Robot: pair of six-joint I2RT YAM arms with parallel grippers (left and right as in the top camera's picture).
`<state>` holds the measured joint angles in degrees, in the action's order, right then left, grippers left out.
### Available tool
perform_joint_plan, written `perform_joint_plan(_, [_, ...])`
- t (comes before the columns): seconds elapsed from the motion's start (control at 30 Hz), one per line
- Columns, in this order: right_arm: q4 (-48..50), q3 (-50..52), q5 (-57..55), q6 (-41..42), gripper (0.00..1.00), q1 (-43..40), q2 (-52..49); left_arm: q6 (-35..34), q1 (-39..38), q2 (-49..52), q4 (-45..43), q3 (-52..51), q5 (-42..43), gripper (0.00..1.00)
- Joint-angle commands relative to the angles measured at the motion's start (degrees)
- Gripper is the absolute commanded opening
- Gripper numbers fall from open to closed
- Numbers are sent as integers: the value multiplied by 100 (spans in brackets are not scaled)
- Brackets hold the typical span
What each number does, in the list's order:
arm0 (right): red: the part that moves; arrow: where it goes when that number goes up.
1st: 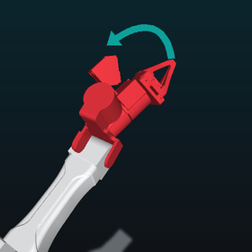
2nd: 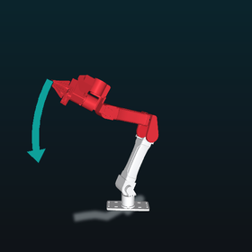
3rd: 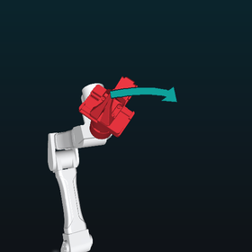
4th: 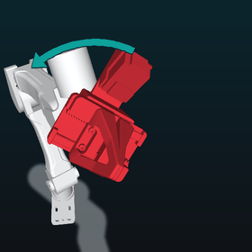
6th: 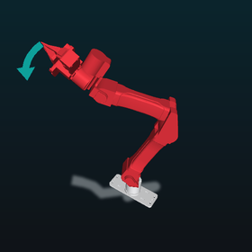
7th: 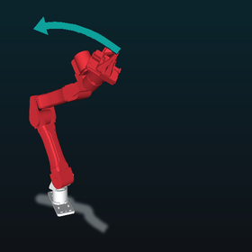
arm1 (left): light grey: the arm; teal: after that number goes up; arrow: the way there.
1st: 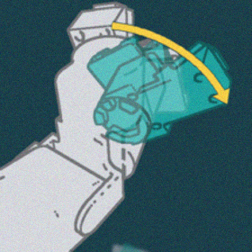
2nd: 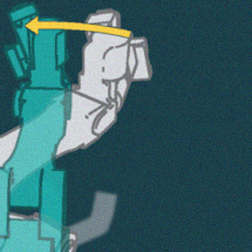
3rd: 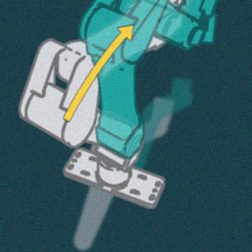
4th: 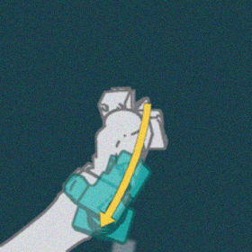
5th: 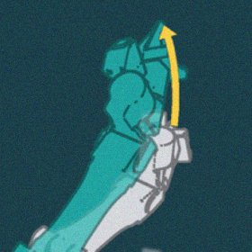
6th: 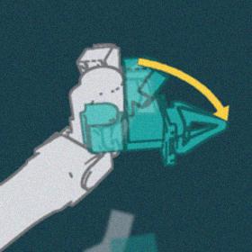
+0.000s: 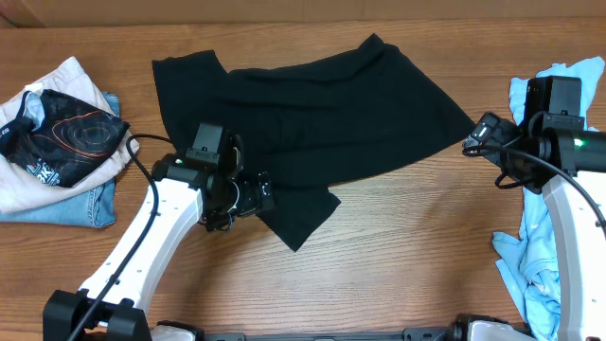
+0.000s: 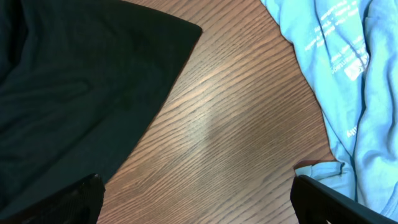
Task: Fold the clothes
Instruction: 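Grasp the T-shirt's lower-left corner with the left gripper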
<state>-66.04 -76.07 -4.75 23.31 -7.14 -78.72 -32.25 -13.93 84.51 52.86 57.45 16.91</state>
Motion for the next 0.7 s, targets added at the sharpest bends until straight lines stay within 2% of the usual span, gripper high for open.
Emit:
perform_joint_plan(0.0, [9,-116,-28,-83,100,-11,48,-470,-39,50,-354,-363,181,100])
perform_joint_plan(0.17, [7,-116,-28,-83,100,-11,48,-1032,-42,363,-1182,-706,645,100])
perform_joint_plan(0.3, [9,-116,-28,-83,100,-11,48,-1333,-63,715,-1648,-728,688,100])
perform_joint_plan(0.67, [-11,-116,-28,-83,100,-11,48,-2103,-76,1333,-2098,-728,691,99])
